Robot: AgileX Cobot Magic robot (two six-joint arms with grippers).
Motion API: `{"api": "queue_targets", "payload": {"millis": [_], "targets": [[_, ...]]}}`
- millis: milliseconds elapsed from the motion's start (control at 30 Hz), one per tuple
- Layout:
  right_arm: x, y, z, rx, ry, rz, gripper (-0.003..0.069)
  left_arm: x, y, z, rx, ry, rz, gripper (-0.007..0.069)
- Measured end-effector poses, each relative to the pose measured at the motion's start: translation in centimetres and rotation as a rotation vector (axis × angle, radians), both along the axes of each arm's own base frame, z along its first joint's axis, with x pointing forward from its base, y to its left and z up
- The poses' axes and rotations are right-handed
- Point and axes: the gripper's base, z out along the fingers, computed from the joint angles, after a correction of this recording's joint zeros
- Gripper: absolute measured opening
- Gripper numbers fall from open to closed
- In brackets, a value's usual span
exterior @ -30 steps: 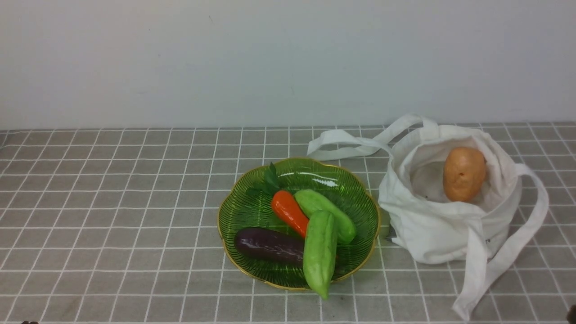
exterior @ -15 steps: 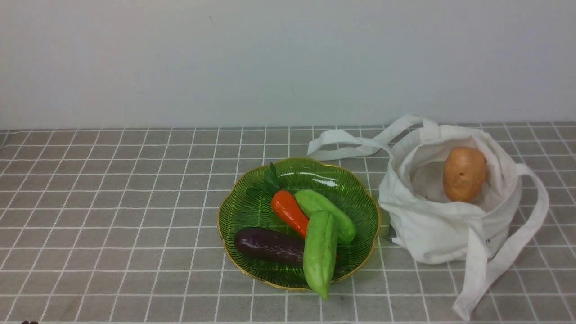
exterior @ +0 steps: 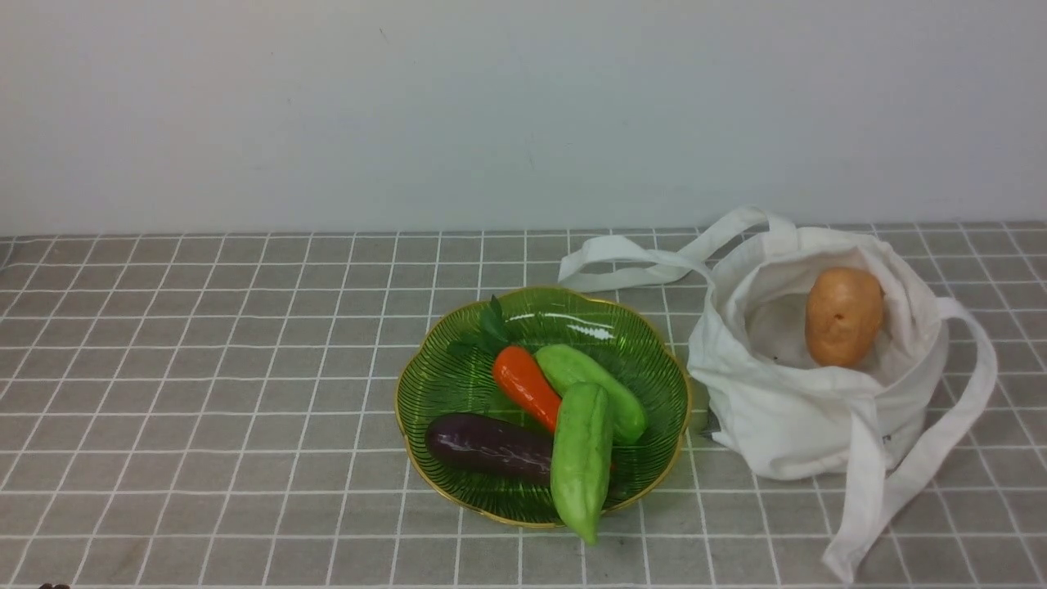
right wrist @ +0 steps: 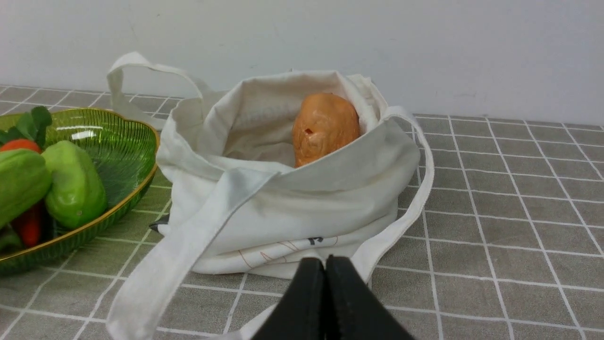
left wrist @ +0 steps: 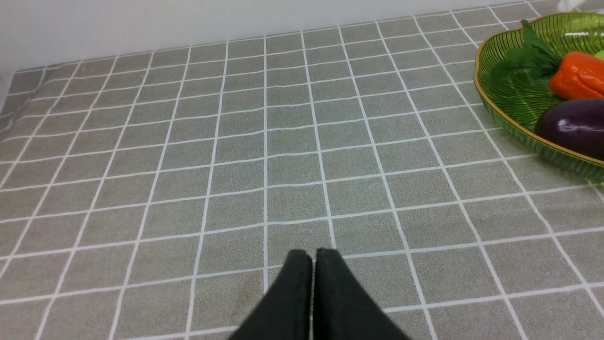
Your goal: Take vegetables from bag on grey coffee tablecloth place on plate.
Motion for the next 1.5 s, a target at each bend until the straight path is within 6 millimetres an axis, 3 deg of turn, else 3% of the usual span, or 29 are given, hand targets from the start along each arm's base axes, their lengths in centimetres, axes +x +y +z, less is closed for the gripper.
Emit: {"api": "queue_targets", "payload": {"millis": [300,1500], "targets": [[0.02,-0.48,0.0,0.0,0.0,-0.088,-0.0015,0.0,0.0,0.0,0.0,0.0,0.0,-0.0008],[0.02,-0.52,0.0,0.0,0.0,-0.094,-0.0015,0.0,0.0,0.0,0.0,0.0,0.0,-0.0008]]}}
